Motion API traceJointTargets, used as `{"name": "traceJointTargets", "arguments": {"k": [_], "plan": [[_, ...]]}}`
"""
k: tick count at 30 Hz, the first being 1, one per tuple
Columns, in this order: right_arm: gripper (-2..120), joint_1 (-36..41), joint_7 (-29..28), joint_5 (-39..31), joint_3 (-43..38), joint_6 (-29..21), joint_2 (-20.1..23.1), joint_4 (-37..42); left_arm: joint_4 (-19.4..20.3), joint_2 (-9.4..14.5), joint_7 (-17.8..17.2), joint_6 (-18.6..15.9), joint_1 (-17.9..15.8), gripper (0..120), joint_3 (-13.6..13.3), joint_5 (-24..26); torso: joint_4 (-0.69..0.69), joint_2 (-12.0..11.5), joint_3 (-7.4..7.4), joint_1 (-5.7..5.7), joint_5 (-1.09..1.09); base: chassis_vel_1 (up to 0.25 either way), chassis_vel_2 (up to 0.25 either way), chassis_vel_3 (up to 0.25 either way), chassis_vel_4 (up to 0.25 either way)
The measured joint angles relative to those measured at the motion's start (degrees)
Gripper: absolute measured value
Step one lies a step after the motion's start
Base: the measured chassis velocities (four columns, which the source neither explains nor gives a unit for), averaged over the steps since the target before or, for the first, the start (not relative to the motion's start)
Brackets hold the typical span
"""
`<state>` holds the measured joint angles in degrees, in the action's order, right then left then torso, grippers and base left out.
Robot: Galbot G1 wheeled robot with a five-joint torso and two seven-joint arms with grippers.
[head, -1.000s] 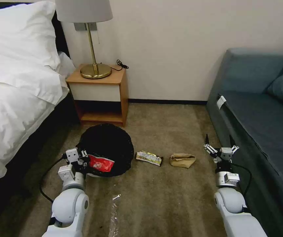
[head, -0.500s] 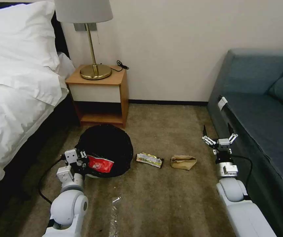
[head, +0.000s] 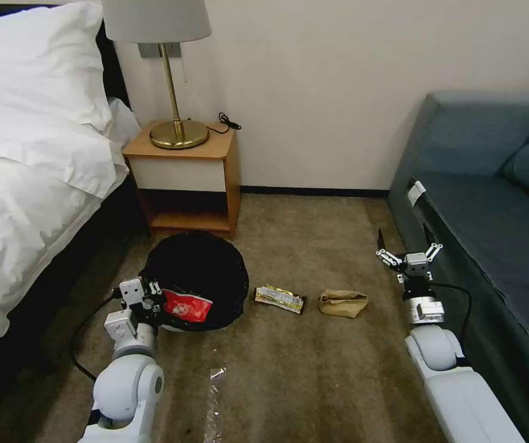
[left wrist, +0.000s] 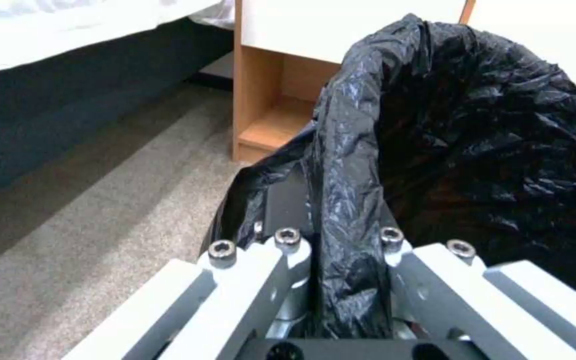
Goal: Pick up the trash bin, then pick up the garbage on the floor and place it into the trash bin.
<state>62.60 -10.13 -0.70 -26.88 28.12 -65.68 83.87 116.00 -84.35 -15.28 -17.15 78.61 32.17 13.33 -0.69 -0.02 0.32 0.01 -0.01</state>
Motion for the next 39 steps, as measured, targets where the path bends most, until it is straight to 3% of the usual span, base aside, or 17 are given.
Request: {"name": "traceJointTargets", "arguments": {"k": [7,21,39], "plan": [[100,-0.9,1.3,1.4,2.5,0.6,1.2,-2.6,1.1,-1.5,0.7,0.0,0.4,4,0.4,0.3,0.0,0.0,0.0,0.0,0.0,0.0,0.0,0.0,0.0],[100,-1.6,0.9,0.1,2.5,1.4,-2.0,-2.1,0.0,-0.9,0.8,-0.3,-1.7,4,0.5,1.3,0.0,0.0,0.0,0.0,0.0,0.0,0.0,0.0,0.0],[100,-0.5,2.4,-1.5,-0.6,2.1,-3.1,-0.8,-0.4,-0.6,0.7,-0.6,-2.4,4,-0.5,0.9,0.0,0.0,0.0,0.0,0.0,0.0,0.0,0.0,0.0]]}}
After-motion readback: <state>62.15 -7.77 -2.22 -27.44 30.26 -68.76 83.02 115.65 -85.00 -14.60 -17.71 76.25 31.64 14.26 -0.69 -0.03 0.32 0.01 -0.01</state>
